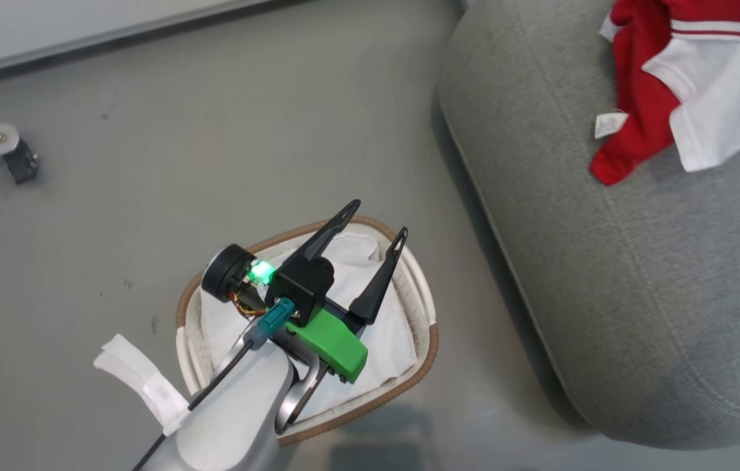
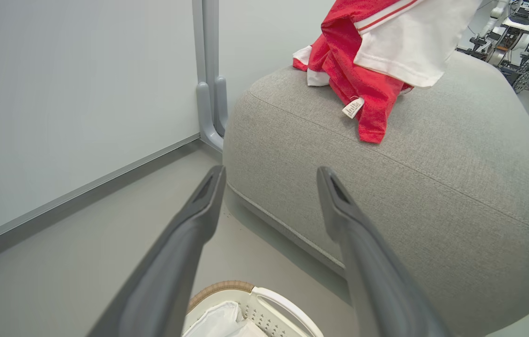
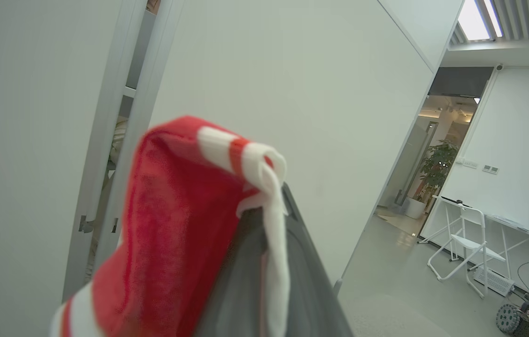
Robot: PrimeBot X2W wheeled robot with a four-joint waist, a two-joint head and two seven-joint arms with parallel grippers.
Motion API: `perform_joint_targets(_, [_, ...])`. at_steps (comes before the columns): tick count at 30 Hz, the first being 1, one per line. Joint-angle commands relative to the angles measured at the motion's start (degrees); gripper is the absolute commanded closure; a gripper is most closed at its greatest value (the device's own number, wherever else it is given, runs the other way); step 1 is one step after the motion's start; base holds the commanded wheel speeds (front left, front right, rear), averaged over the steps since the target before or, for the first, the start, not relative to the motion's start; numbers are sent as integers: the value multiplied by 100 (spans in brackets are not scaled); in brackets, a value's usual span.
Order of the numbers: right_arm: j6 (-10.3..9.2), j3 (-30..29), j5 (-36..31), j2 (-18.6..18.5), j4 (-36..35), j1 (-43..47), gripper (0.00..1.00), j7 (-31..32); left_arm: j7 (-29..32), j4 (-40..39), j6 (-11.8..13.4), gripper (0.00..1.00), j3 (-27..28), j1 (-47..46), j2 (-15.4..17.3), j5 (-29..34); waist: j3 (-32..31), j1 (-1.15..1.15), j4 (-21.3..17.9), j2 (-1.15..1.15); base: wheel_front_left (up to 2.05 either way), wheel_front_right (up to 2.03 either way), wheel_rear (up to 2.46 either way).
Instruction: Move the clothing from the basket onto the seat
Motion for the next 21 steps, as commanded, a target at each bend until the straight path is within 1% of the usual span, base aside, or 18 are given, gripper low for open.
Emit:
perform_joint_targets(1, [-8, -117, -73, 26, 163, 42, 100, -9, -4, -11, -12, 0, 1, -119, 65, 70, 471, -1, 454, -1, 0, 0, 0])
perform_joint_targets(4, [-8, -530, -274, -5, 544, 217, 100, -78, -4, -47, -13, 0, -18, -219, 119, 123, 695, -1, 601, -1, 0, 0, 0])
perform_joint_targets(8, [-8, -1060, -590, 136, 1023, 500, 100, -221, -4, -120, -14, 0, -16, -299, 188, 161, 939, -1, 693, -1, 0, 0, 0])
perform_joint_targets(11, [-8, -1425, -882, 406, 1393, 711, 100, -294, -4, -142, 7, 0, 33, -314, 271, 179, 1109, -1, 650, -1, 0, 0, 0])
perform_joint_targets(15, [-8, -1761, -1185, 751, 1752, 859, 100, -382, -4, -121, 41, 0, 61, -222, 368, 166, 1204, -1, 527, -1, 0, 0, 0])
perform_joint_targets(18, [-8, -1867, -1396, 996, 1886, 971, 100, -401, -4, -120, 56, 0, 88, -162, 453, 150, 1206, -1, 425, -1, 0, 0, 0])
perform_joint_targets(21, [-8, -1868, -1551, 1193, 1754, 1028, 100, -411, -5, -133, 74, 0, 116, -123, 490, 107, 1157, -1, 292, -1, 0, 0, 0])
